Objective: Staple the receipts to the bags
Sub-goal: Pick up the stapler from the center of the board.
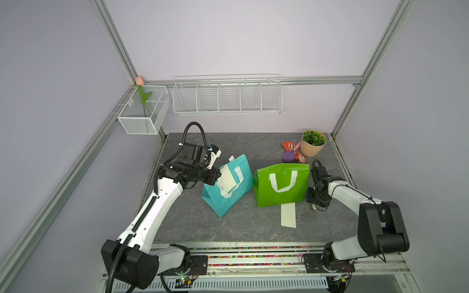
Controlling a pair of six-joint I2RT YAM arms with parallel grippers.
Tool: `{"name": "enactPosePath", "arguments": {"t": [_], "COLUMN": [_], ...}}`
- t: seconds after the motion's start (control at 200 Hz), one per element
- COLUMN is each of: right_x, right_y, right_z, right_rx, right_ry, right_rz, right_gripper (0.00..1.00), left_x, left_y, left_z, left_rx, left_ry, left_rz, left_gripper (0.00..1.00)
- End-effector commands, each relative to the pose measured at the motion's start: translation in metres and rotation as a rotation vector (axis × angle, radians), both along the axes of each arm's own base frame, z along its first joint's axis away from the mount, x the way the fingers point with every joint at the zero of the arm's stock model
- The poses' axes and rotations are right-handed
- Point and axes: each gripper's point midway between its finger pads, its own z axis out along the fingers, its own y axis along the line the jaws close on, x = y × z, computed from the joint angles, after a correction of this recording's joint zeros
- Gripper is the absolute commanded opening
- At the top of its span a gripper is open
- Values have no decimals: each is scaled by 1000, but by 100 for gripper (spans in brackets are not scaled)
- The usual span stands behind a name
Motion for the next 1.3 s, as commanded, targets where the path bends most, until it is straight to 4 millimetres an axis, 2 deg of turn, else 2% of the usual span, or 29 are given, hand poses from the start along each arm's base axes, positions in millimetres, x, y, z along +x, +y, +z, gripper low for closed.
{"name": "enactPosePath", "arguments": {"t": [0.0,0.065,0.14,0.275,0.33,0.4,0.51,0.525,0.615,0.765,0.895,0.97,1.14,1.295], "right_x": [-9,-9,-8,-4,-5,-5,-8,-4,-1,9,17,22,33,39], "right_y": [0,0,-1,-7,-11,-19,-14,-11,3,51,104,141,239,313], "right_z": [-5,-4,-2,9,19,39,87,101,147,219,287,313,343,345], "right_rx": [11,14,5,-28,-55,-102,-104,-101,-99,-53,-56,1,257,341], "right_ry": [50,42,34,0,-23,-69,-196,-237,-364,-535,-714,-799,-1035,-1150], "right_rz": [-10,-13,-15,-13,-10,-15,21,32,118,304,477,574,776,901], "right_gripper": [46,42,28,25,17,6,6,6,7,7,7,7,7,7], "left_x": [-3,-3,-3,-4,-4,-4,-3,-2,-1,-1,1,3,8,7], "left_y": [-1,-2,-1,-3,-3,-4,-9,-9,-12,-17,-19,-18,-19,-23], "left_z": [-5,-3,-2,-5,-6,-7,-12,-12,-14,-15,-17,-17,-11,-7], "left_rx": [3,-1,-1,-4,-3,-2,-3,-3,-2,-20,-24,-18,-66,-91], "left_ry": [21,17,16,28,32,39,65,68,85,90,85,85,83,85], "left_rz": [-3,-7,-4,-9,-10,-11,-24,-25,-37,-60,-73,-69,-64,-75], "left_gripper": [0,0,0,0,0,0,0,0,0,0,0,0,0,0]}}
